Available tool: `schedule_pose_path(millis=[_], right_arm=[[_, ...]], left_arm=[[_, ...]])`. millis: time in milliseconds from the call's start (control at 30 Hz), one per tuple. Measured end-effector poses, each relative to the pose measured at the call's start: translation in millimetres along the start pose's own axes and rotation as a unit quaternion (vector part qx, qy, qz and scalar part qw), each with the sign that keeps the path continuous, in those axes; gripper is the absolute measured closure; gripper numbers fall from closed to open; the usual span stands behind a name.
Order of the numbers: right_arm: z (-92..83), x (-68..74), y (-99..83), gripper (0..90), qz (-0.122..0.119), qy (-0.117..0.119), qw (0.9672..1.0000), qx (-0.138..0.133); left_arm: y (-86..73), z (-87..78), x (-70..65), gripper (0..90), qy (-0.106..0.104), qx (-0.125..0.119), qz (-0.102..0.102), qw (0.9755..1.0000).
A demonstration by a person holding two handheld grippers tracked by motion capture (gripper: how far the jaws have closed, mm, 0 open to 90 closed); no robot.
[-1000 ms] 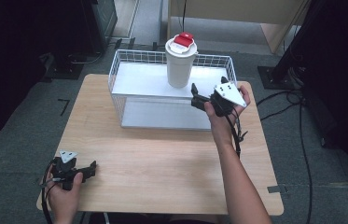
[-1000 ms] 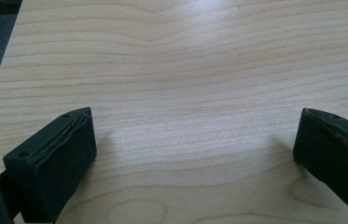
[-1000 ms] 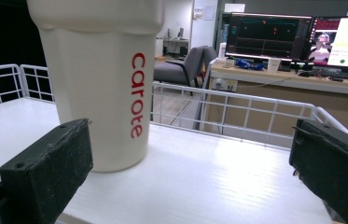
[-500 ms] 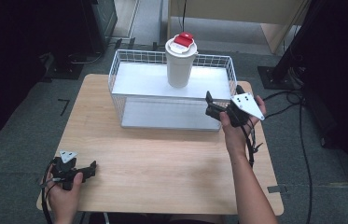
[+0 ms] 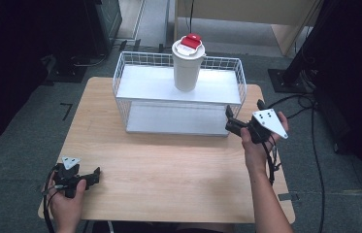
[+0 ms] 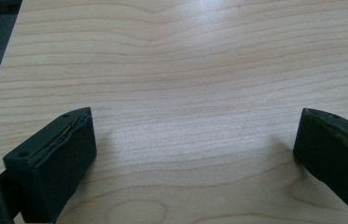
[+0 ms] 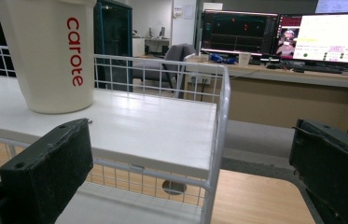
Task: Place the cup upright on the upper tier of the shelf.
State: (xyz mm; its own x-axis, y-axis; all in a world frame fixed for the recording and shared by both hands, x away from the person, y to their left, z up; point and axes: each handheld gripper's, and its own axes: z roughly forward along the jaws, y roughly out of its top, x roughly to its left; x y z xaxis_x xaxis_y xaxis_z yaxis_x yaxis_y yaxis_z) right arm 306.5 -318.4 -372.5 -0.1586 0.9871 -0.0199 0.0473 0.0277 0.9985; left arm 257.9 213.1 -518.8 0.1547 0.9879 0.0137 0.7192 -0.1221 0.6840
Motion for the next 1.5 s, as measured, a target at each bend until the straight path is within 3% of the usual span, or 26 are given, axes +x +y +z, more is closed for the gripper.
schedule_pose_path(millis=[1100,1500], right_arm=[[-61.4,-48.9,-57.7,0.0,0.021,-0.043,0.9981,0.038],[-80.0,-61.3,-91.2,0.0,0.028,-0.061,0.9951,0.073]], left_arm=[[0.0,-0.1,-0.1,0.0,-0.001,0.001,0.000,1.0000],[0.0,0.0,-0.1,0.0,-0.001,0.000,-0.001,1.0000]])
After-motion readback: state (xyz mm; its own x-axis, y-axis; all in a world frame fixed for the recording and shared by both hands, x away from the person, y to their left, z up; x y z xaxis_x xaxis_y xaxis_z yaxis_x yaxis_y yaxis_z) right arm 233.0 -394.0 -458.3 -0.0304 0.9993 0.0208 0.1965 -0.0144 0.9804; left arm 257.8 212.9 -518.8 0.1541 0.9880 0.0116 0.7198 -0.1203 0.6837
